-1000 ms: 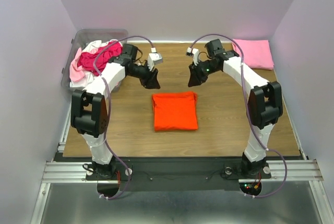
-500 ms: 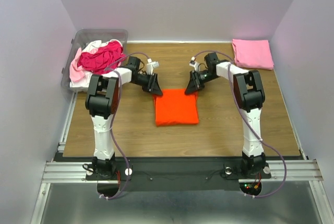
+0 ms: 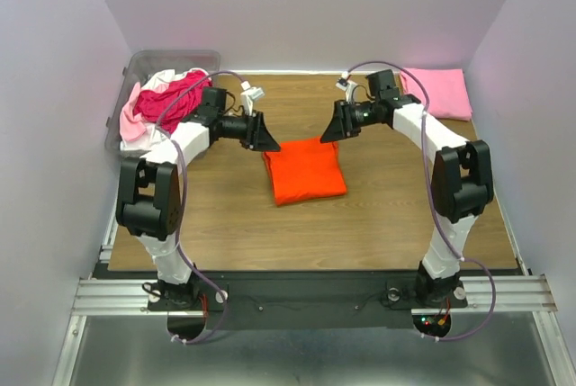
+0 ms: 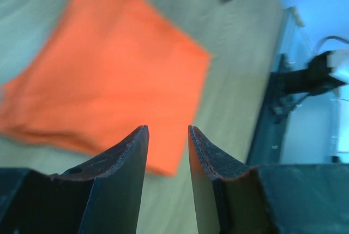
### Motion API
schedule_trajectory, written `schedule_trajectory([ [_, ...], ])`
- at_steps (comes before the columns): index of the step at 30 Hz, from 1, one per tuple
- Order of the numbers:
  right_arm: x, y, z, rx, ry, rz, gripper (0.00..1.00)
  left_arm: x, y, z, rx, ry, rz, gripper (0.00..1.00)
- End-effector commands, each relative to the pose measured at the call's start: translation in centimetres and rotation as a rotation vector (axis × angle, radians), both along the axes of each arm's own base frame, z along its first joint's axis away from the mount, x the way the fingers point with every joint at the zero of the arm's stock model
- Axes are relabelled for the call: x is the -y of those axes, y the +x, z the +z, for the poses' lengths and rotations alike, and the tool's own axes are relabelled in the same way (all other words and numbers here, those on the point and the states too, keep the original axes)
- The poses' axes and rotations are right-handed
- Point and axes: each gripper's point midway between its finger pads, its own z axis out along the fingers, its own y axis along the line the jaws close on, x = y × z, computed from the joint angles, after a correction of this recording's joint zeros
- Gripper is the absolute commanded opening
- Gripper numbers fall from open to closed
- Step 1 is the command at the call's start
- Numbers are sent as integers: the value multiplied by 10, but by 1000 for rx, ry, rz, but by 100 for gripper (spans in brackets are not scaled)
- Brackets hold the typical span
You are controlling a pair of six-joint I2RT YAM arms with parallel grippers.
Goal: Fold and stack the t-shirts
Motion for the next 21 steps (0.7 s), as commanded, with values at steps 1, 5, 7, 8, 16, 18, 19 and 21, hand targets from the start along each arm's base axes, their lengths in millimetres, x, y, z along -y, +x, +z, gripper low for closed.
schedule_trajectory([
  [1, -35, -48, -9, -137, 79, 74, 42, 45, -30, 24, -36, -149, -56, 47],
  [5, -36, -49, -58, -244, 49, 72, 41, 49, -19, -18, -149, -127, 44, 47],
  [7, -29, -45, -89, -266, -1, 52, 41, 42, -7, -47, -206, -92, 99, 47],
  [8, -26, -43, -99, -274, -18, 44, 41, 38, -4, -66, -247, -73, 119, 47],
  [16, -5, -25, -86, -256, 10, -4, 40, -2, 12, -111, -301, 57, 195, 45],
  [18, -11, -31, -54, -237, 63, 21, 42, 2, 5, -67, -178, 5, 114, 45],
  [19, -15, -38, -24, -197, 91, 34, 42, 4, 0, -51, -139, -15, 86, 45],
  [21, -17, -58, -9, -214, 126, 60, 43, 12, -17, -10, -53, -73, 20, 45],
])
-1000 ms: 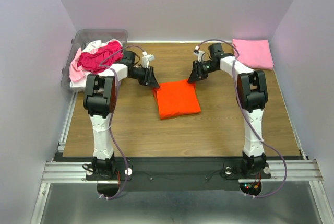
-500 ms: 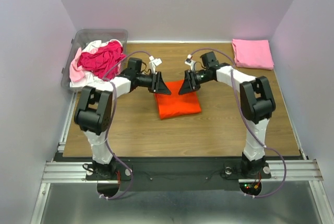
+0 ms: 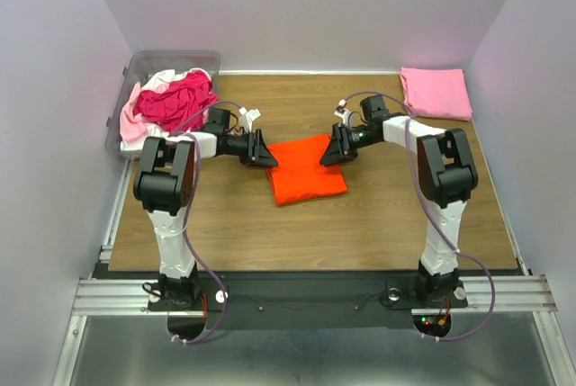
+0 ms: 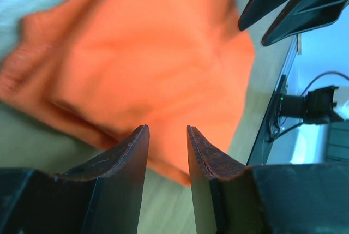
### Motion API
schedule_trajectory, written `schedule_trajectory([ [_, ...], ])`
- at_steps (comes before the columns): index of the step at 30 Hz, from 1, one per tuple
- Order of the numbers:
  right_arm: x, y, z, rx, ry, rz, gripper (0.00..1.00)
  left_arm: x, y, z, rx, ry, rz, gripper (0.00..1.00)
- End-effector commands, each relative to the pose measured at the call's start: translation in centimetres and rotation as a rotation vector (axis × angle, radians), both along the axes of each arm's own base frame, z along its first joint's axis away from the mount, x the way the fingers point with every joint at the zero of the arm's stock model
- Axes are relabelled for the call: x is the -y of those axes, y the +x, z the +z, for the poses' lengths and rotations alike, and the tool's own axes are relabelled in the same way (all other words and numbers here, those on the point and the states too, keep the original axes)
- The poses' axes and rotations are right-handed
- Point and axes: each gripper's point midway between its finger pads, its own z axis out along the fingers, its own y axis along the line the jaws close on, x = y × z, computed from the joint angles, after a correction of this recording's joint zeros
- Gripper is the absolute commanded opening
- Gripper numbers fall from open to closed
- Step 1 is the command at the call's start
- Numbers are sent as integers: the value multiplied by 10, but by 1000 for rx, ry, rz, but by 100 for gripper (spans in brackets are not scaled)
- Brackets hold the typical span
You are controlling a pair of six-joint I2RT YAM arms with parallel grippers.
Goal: Fold and stack the t-shirts
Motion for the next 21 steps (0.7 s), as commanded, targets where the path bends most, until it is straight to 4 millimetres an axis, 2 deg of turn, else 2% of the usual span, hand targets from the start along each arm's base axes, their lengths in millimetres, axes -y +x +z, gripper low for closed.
schedule_trajectory([
  [1, -12, -27, 87, 119, 123, 53, 42, 14, -26, 94, 272, -83, -136, 45],
  [2, -12, -40, 82, 91, 119, 60, 41, 18, -38, 106, 291, -99, -161, 44],
  [4, -15, -57, 76, 65, 110, 76, 39, 40, -65, 108, 267, -112, -223, 42],
  [6, -18, -70, 60, 17, 96, 90, 34, 63, -86, 113, 253, -140, -264, 39],
  [7, -18, -71, 55, 1, 92, 91, 33, 63, -86, 108, 267, -141, -262, 38],
  [8, -19, -71, 46, -22, 85, 90, 32, 71, -101, 95, 197, -135, -263, 36],
  [11, -20, -64, 22, -40, 37, 72, 31, 82, -108, 65, 115, -137, -248, 31],
  [12, -19, -63, 4, -77, 19, 68, 30, 81, -104, 38, 65, -94, -220, 29],
  [14, -16, -61, -17, -105, -23, 49, 29, 78, -108, 10, 0, -61, -210, 28],
  [15, -12, -60, -32, -109, -60, 40, 29, 69, -107, -17, -39, 10, -180, 27],
  [17, -6, -64, -50, -138, -93, 31, 28, 57, -100, -43, -63, 87, -142, 27],
  [18, 1, -64, -59, -160, -102, 19, 28, 40, -98, -65, -118, 139, -117, 27],
  [21, 15, -67, -75, -166, -151, -1, 28, 16, -83, -73, -133, 143, -75, 28],
])
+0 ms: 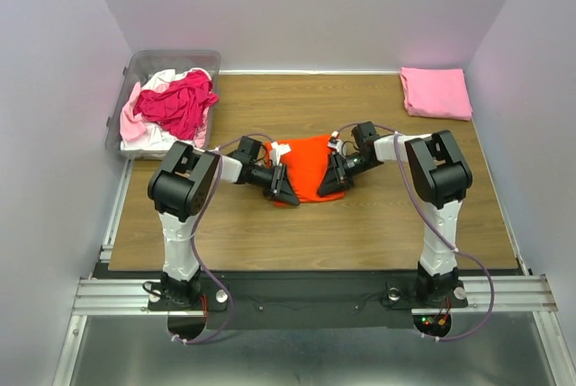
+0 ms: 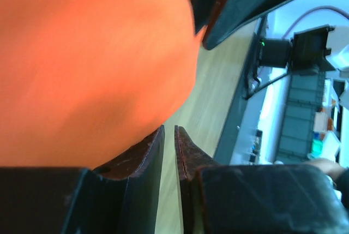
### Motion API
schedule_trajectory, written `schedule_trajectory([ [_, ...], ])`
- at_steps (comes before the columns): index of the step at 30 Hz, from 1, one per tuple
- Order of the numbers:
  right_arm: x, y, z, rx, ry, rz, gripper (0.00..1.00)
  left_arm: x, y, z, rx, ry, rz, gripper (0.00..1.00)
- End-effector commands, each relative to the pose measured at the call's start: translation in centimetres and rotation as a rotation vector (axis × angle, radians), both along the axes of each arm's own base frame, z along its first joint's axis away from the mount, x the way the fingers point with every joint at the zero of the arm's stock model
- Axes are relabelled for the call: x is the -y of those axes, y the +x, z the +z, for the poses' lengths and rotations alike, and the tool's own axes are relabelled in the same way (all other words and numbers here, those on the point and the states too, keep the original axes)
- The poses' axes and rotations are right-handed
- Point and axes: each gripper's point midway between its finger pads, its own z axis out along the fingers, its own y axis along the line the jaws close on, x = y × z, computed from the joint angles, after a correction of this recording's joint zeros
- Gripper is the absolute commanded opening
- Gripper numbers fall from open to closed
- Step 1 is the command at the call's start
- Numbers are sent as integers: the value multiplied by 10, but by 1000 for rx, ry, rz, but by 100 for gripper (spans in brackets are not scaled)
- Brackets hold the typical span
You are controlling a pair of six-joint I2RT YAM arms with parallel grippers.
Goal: Fold and stack the t-shirts
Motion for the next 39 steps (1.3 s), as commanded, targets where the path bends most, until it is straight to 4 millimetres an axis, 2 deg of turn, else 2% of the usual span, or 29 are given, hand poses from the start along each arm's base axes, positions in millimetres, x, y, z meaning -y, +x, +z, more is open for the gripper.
schedule_trajectory([
  [1, 26, 7, -32, 60, -122, -32, 28, -45, 31, -39, 57, 168, 105, 29],
  [4, 31, 3, -31, 61, -127, -36, 27, -47, 19, -26, 77, 122, 31, 33],
  [7, 27, 3, -4, 101, -64, -22, 27, -48, 4, -3, 111, 59, -18, 36],
  [9, 23, 0, 30, 157, 10, 1, 28, -49, -5, 12, 148, 20, -64, 36],
  [10, 22, -4, 37, 161, 31, 7, 28, -50, -8, 16, 150, 12, -75, 37],
  [13, 19, -14, 64, 178, 96, 27, 31, -51, -8, 36, 225, -1, -121, 37],
  [16, 21, -25, 83, 197, 126, 58, 32, -46, 7, 67, 394, 10, -143, 37],
  [17, 24, -30, 79, 176, 98, 51, 32, -40, 16, 81, 473, 24, -151, 38],
  [19, 28, -35, 71, 192, 69, 62, 32, -33, 24, 94, 541, 25, -163, 38],
  [20, 31, -37, 62, 183, 39, 60, 32, -27, 32, 106, 589, 14, -169, 38],
  [23, 40, -39, 26, 135, -46, 63, 31, -9, 41, 119, 667, 14, -197, 39],
  [25, 47, -32, 10, 142, -95, 59, 29, 3, 43, 116, 718, 30, -230, 40],
  [26, 51, -31, -5, 109, -121, 55, 29, 5, 48, 113, 754, 68, -232, 40],
  [29, 59, -15, -14, 99, -145, 25, 28, 16, 49, 109, 831, 95, -258, 41],
  [30, 60, -13, -15, 98, -154, 24, 27, 15, 56, 104, 859, 147, -246, 41],
  [32, 60, -5, -6, 132, -156, 23, 27, 23, 55, 104, 924, 165, -274, 46],
  [35, 54, 4, 25, 192, -109, 26, 29, 27, 66, 101, 1084, 261, -296, 52],
  [36, 53, 3, 36, 196, -95, 30, 33, 36, 61, 103, 1149, 260, -339, 55],
  [37, 51, 7, 55, 238, -68, 26, 35, 38, 64, 102, 1199, 286, -343, 56],
  [39, 50, 7, 73, 265, -55, 13, 44, 48, 61, 103, 1262, 281, -373, 57],
])
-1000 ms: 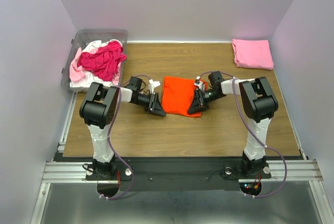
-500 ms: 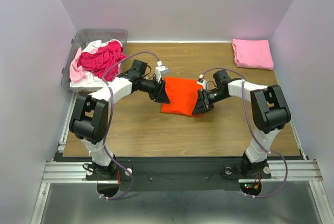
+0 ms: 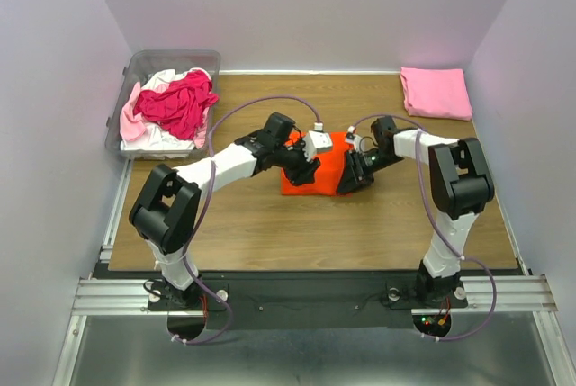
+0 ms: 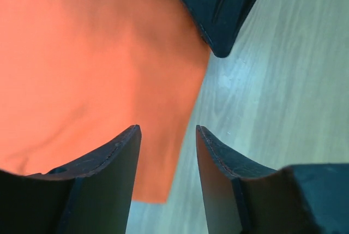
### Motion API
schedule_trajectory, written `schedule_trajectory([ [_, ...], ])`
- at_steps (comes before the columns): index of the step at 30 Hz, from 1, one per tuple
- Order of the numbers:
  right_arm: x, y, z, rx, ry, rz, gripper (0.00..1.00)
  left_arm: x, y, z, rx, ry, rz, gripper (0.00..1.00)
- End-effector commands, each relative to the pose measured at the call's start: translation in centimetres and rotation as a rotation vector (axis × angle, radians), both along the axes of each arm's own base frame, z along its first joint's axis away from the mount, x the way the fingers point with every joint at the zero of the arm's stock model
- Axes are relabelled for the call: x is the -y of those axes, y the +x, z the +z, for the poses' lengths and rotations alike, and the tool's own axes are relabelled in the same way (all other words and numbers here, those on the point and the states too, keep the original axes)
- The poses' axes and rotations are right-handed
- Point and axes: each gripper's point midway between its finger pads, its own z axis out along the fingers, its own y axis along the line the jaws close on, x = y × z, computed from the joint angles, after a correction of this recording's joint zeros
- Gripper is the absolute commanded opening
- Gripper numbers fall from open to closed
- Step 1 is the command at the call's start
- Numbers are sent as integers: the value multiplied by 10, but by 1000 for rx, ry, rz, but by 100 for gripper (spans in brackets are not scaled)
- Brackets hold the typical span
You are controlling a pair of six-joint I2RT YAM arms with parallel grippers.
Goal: Fold and stack the t-shirts
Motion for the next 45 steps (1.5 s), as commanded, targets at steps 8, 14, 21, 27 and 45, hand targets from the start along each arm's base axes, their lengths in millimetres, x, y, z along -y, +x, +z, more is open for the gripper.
schedule_trajectory([
  [8, 41, 24, 68, 151, -47, -199, 68, 57, 5, 8, 372, 28, -138, 60],
  [14, 75, 48, 52, 56, -140, -436, 75, 76, -9, -16, 417, 64, -237, 60],
  [21, 79, 53, 41, 19, -167, -515, 78, 95, -28, -35, 446, 97, -360, 60],
  [27, 76, 47, 38, -9, -151, -531, 79, 105, -23, -60, 424, 139, -351, 56],
  [45, 66, 61, 18, -15, -21, -713, 81, 119, -2, 0, 292, -49, -241, 0],
])
